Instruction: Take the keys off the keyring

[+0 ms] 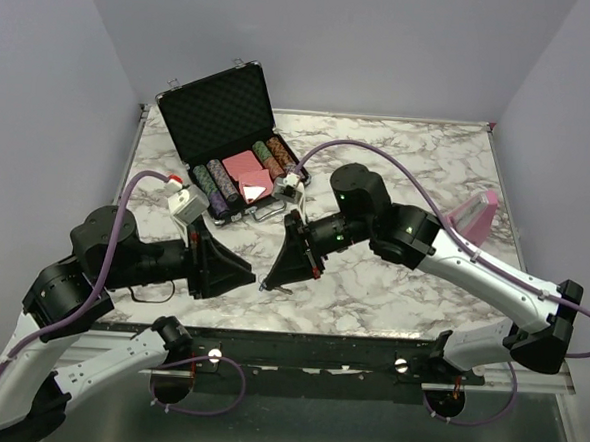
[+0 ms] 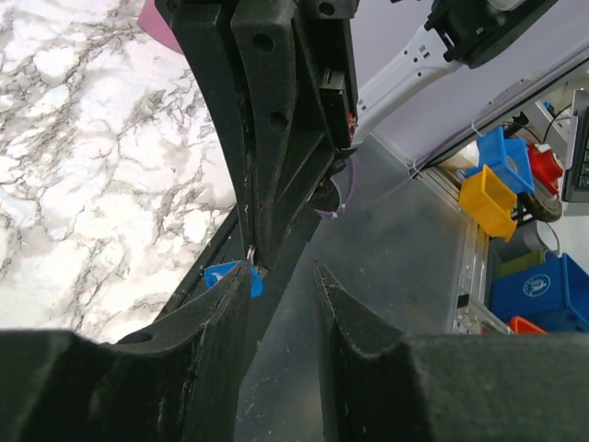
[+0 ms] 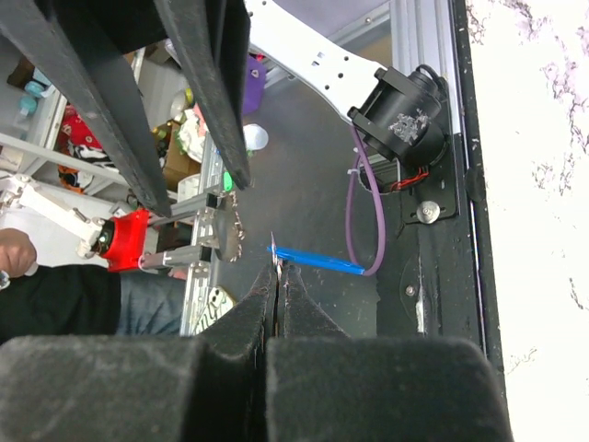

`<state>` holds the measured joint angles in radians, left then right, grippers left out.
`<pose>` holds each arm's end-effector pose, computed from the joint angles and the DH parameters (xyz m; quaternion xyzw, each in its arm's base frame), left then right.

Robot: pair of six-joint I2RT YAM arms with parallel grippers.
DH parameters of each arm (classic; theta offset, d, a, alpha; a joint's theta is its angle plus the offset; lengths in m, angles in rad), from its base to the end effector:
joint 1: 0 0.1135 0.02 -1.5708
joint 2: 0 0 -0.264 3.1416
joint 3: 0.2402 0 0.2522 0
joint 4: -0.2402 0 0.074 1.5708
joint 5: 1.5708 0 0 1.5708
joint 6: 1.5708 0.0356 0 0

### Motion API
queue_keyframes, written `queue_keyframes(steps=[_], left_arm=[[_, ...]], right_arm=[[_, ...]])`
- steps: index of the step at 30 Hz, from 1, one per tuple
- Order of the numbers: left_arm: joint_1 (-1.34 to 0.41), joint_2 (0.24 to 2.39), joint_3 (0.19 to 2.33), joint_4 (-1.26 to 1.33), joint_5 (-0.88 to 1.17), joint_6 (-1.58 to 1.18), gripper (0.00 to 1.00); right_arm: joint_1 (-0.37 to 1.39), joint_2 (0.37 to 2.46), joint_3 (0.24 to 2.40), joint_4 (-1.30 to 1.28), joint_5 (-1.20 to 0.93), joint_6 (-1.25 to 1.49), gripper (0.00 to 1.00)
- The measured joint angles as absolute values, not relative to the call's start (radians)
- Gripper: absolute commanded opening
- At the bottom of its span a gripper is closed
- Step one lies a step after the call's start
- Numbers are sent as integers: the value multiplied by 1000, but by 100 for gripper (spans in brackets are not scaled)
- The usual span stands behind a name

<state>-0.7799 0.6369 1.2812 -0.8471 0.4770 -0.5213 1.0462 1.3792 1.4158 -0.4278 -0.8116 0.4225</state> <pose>0.0390 -0.0616 0.4443 0.2451 0.7276 -0.5176 0.3777 0.1296 0.2755 0.4040 -0.4432 0.6594 0.5859 0.1595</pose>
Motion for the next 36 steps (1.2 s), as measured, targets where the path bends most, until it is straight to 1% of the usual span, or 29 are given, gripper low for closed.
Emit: queue_keyframes(steps=[6, 11, 16, 21, 23, 25, 27, 30, 36], left_arm=[[-780, 656, 1249, -820, 522, -525, 37], [-780, 683, 1235, -799, 550, -532, 37], [-780, 690, 1235, -793, 566, -534, 32], [-780, 696, 1235, -796, 572, -533, 32], [-780, 696, 1235, -800, 572, -531, 34], [-780, 696, 1235, -807, 572, -527, 40], [-780, 696, 1235, -811, 569, -523, 42], [-780, 696, 1235, -811, 564, -521, 42], [-780, 696, 1234, -811, 558, -520, 29]], right_arm=[[1065, 1378, 1450, -489, -792, 402, 1], [1071, 1378, 1473, -525, -772, 391, 1], [1079, 1378, 1475, -545, -755, 390, 1], [1081, 1378, 1477, -553, -746, 390, 1], [1081, 1378, 1477, -553, -745, 390, 1], [1082, 1378, 1482, -556, -745, 390, 1], [1085, 1378, 1488, -556, -745, 390, 1], [1092, 1378, 1496, -559, -745, 390, 1], [1098, 1378, 1504, -564, -744, 390, 1]])
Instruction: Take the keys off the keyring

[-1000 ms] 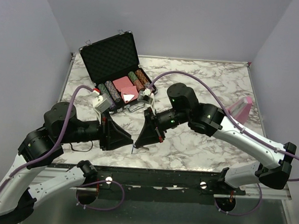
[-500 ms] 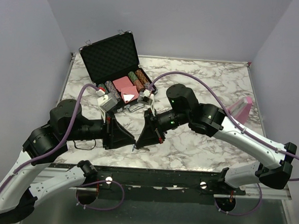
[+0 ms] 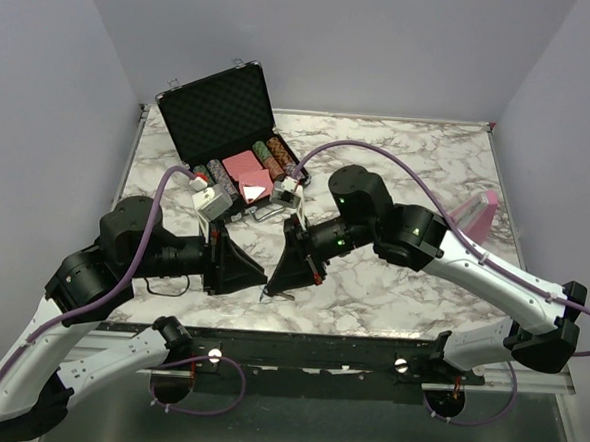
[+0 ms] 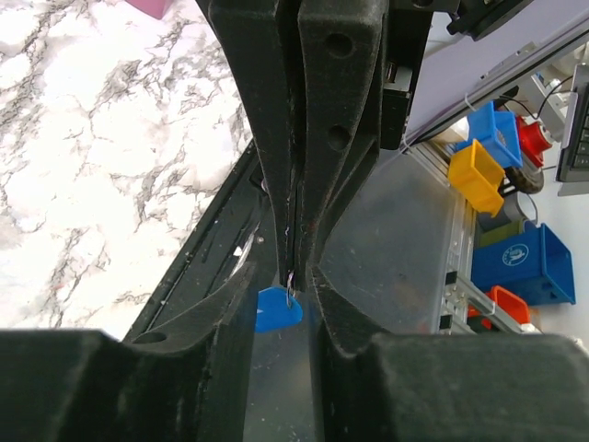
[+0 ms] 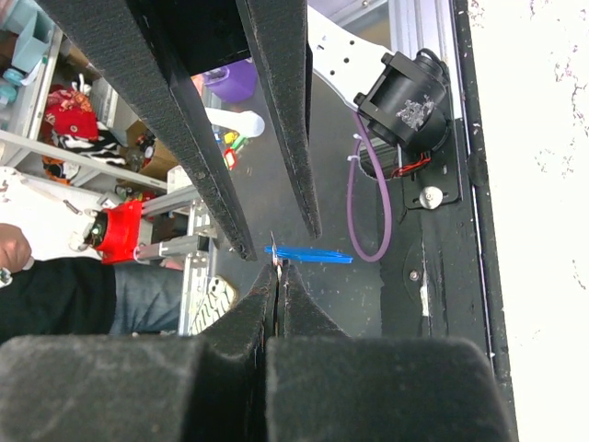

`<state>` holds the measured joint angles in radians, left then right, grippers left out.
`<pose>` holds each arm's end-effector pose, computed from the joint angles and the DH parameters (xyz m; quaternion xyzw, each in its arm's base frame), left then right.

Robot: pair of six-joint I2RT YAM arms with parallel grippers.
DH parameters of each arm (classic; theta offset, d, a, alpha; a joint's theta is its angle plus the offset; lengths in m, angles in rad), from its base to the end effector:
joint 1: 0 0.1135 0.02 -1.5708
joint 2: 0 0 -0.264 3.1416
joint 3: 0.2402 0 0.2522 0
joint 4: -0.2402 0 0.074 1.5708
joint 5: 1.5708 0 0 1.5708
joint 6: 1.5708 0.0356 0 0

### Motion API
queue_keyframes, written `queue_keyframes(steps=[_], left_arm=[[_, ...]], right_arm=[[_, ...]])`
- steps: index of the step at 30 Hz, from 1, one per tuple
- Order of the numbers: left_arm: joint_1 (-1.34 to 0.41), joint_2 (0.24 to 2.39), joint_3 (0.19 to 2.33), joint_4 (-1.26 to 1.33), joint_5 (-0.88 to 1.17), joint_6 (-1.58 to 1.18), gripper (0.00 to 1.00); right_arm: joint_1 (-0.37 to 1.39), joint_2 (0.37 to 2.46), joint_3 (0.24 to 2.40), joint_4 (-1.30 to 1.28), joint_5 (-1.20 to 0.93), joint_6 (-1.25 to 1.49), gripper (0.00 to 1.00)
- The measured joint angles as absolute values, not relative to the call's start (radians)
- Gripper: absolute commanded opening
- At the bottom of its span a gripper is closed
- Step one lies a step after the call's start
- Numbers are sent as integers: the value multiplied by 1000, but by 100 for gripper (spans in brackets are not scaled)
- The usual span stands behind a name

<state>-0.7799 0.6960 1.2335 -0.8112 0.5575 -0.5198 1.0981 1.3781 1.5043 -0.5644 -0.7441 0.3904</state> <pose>0.0560 -0.0819 0.4316 0.2642 0.7382 -0.5260 0.3297 0.1131 0.2742 0.4205 -0.4554 0.6699 0.5642 0.1598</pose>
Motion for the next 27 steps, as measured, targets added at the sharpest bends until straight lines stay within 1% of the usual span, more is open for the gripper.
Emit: queue_keyframes(steps=[3, 5, 19, 27], left_arm=[[-780, 696, 1234, -811, 558, -520, 21], [-780, 696, 1234, -811, 558, -520, 18], [-780, 696, 1234, -812, 562, -520, 17], [-780, 696, 1234, -810, 570, -525, 8]], right_arm=[[1099, 1378, 1504, -564, -741, 390, 1], [1099, 1378, 1504, -564, -735, 390, 1], [1100, 1367, 1504, -562, -710, 391, 1], [1100, 1352, 1504, -561, -699, 391, 1]])
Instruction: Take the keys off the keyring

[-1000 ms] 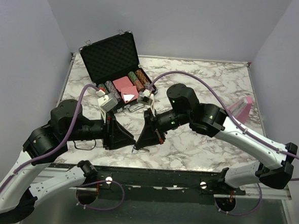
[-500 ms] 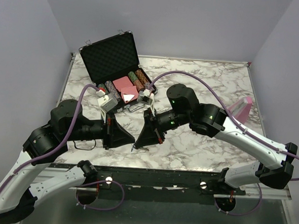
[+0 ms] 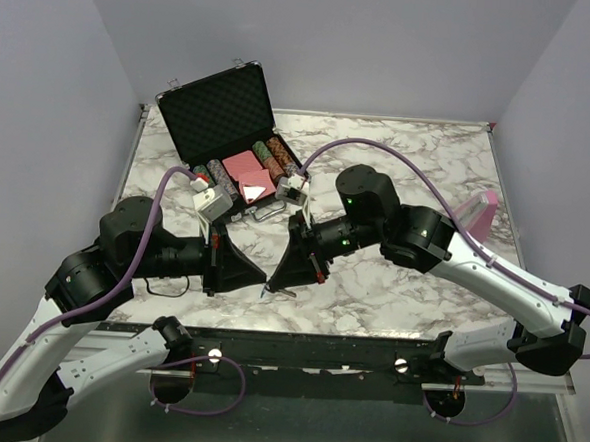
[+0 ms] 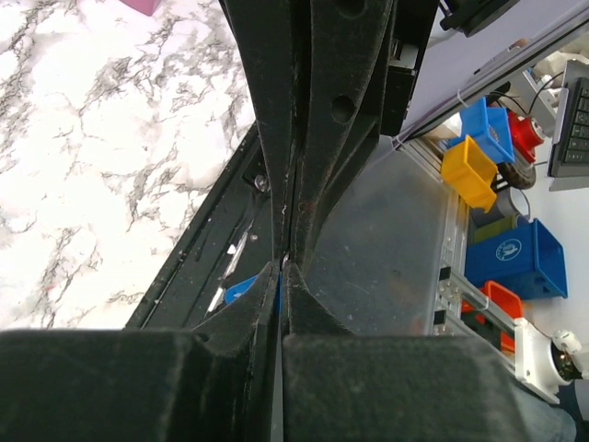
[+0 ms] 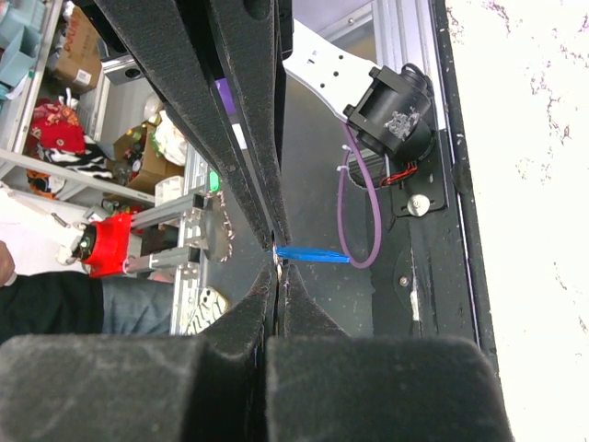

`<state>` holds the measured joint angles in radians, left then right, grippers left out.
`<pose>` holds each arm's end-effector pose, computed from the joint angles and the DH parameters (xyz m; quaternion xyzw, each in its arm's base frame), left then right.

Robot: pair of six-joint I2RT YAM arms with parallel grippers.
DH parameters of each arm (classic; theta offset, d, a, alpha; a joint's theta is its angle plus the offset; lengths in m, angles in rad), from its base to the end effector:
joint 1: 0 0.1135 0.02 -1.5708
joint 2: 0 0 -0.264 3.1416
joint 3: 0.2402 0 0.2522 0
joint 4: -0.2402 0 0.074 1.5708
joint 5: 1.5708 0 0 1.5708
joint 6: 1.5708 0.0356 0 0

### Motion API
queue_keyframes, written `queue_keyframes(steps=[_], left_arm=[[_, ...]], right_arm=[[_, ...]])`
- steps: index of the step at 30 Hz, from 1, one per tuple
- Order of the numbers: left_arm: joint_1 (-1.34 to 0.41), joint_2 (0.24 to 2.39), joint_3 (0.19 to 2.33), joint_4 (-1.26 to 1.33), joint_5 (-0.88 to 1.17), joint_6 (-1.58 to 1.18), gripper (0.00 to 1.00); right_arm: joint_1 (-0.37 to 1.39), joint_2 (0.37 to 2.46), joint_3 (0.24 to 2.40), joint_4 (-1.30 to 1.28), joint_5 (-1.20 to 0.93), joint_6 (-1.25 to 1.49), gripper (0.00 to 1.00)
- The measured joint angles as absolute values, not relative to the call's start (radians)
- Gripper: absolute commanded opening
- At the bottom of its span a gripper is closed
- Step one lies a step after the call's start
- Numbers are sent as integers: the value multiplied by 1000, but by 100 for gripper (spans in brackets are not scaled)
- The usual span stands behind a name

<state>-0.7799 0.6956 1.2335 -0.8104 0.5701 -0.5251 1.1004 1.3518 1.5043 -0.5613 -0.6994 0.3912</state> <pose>0.0555 -0.0819 0.4317 0.2657 0.7367 -0.5302 0.3249 0.1104 0.2676 0.4275 -0.4490 0.6712 0.5603 0.1844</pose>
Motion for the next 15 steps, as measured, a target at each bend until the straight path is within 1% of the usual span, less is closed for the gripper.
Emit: queue_keyframes(steps=[4, 9, 15], left_arm=[[-780, 693, 1229, -801, 579, -534, 0], [-780, 678, 1208, -761, 587, -560, 0], [-780, 667, 1190, -696, 587, -610, 0]], right_arm=[[1100, 1351, 1504, -554, -699, 392, 1], [1102, 1340, 1499, -539, -688, 403, 1], [1106, 1285, 1443, -456, -644, 443, 1]])
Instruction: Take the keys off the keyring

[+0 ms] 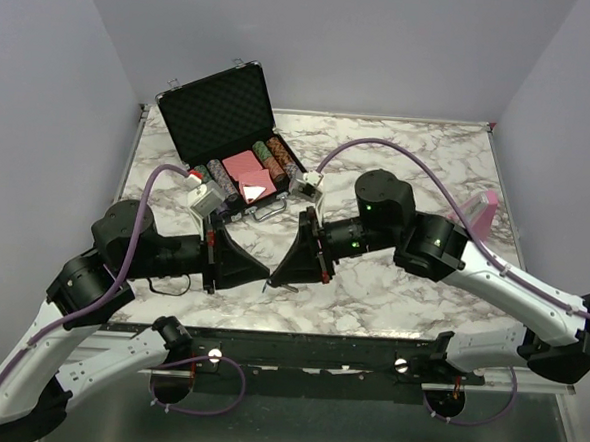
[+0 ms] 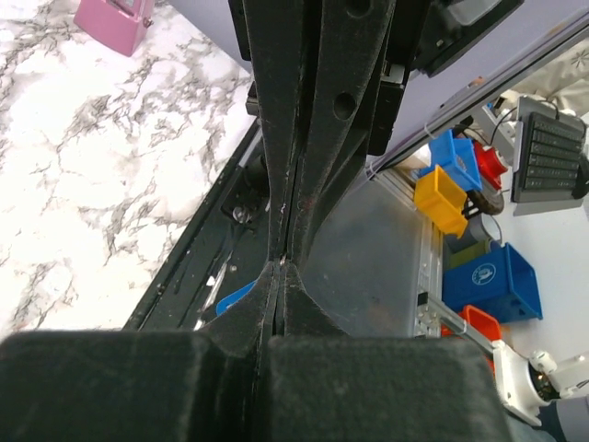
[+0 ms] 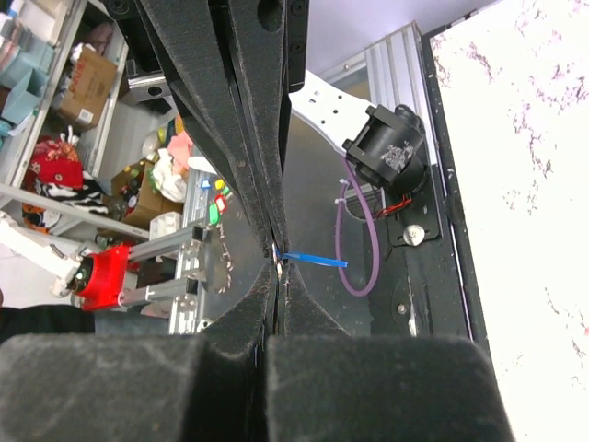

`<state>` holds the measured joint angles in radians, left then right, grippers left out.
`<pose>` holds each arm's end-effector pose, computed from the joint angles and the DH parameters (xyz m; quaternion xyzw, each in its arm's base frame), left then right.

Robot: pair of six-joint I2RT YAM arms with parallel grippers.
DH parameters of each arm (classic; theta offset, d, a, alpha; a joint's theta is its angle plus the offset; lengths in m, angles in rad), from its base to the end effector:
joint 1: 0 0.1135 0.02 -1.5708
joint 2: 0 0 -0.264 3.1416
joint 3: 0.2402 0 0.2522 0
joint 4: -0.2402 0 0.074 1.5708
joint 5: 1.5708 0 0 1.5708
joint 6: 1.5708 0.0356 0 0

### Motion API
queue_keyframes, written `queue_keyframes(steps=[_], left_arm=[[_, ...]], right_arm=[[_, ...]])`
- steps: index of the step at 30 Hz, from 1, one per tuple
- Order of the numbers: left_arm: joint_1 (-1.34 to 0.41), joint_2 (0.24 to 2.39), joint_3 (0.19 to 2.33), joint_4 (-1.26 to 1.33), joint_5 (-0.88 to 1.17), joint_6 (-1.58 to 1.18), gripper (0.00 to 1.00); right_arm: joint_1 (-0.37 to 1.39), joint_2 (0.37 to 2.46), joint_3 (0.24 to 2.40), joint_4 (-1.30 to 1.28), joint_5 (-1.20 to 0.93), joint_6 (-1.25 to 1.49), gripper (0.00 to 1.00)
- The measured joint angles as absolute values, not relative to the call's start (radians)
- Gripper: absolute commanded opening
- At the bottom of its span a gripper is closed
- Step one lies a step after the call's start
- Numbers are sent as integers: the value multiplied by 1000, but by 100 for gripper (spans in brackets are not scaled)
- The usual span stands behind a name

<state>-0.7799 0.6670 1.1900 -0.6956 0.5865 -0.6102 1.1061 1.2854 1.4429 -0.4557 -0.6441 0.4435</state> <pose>0.0551 -0.0822 0.4333 0.2475 0.7143 -0.5645 0.3314 0.1046 0.2564 0.4344 -0.4260 0.6603 0.5762 0.2247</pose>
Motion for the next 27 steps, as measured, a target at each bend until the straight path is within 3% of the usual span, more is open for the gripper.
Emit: queue_keyframes(steps=[27], left_arm=[[-779, 574, 1175, -582, 356, -751, 0]], right_arm=[[1106, 1243, 1349, -123, -520, 551, 1]])
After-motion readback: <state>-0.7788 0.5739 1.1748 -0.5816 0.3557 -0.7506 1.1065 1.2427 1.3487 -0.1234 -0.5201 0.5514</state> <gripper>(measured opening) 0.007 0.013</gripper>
